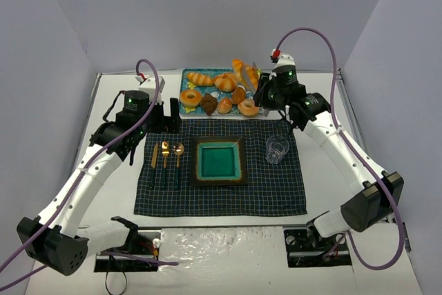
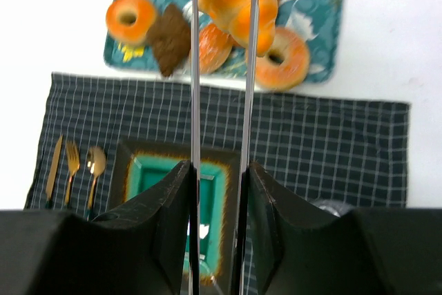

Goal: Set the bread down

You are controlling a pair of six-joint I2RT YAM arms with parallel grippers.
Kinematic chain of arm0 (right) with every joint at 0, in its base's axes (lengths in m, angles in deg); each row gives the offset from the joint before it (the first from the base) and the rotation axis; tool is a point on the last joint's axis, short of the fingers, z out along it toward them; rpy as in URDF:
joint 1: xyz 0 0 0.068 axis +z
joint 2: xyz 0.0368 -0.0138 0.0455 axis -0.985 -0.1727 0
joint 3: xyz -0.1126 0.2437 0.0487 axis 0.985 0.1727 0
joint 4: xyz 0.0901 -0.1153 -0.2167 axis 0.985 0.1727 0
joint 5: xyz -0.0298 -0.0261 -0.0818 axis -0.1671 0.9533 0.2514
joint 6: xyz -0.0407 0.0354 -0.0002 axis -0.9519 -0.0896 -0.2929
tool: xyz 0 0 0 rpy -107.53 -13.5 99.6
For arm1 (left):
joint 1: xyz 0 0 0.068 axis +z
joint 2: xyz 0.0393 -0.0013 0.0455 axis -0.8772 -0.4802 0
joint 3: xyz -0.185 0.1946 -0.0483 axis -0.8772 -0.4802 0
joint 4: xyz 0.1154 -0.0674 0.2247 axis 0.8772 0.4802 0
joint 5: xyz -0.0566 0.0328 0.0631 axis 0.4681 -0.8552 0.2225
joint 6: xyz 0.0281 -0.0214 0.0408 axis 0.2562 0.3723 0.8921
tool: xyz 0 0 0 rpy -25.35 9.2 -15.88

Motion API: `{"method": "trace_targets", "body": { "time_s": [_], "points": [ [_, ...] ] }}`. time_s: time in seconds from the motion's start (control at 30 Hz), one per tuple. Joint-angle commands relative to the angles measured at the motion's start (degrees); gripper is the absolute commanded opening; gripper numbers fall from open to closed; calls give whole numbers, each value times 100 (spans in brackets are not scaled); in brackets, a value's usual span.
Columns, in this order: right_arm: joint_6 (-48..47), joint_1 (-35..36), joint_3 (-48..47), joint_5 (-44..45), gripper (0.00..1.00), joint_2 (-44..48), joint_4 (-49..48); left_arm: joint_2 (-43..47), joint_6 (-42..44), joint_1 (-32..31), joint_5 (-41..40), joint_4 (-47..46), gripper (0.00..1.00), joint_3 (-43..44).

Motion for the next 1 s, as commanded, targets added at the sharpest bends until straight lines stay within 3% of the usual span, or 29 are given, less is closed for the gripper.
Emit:
{"method": "trace_targets", "body": {
  "time_s": [0.0, 0.43, 0.97],
  "points": [
    [209, 482, 350, -159, 0, 567, -189, 45, 109, -37, -107, -361, 97, 81],
    [735, 2008, 1161, -102, 0, 1497, 211, 74, 109, -53, -107, -361, 97, 81],
    [1385, 3138, 2256, 606, 0, 1517, 3, 21, 109, -67, -96, -361, 97, 87]
  ]
}}
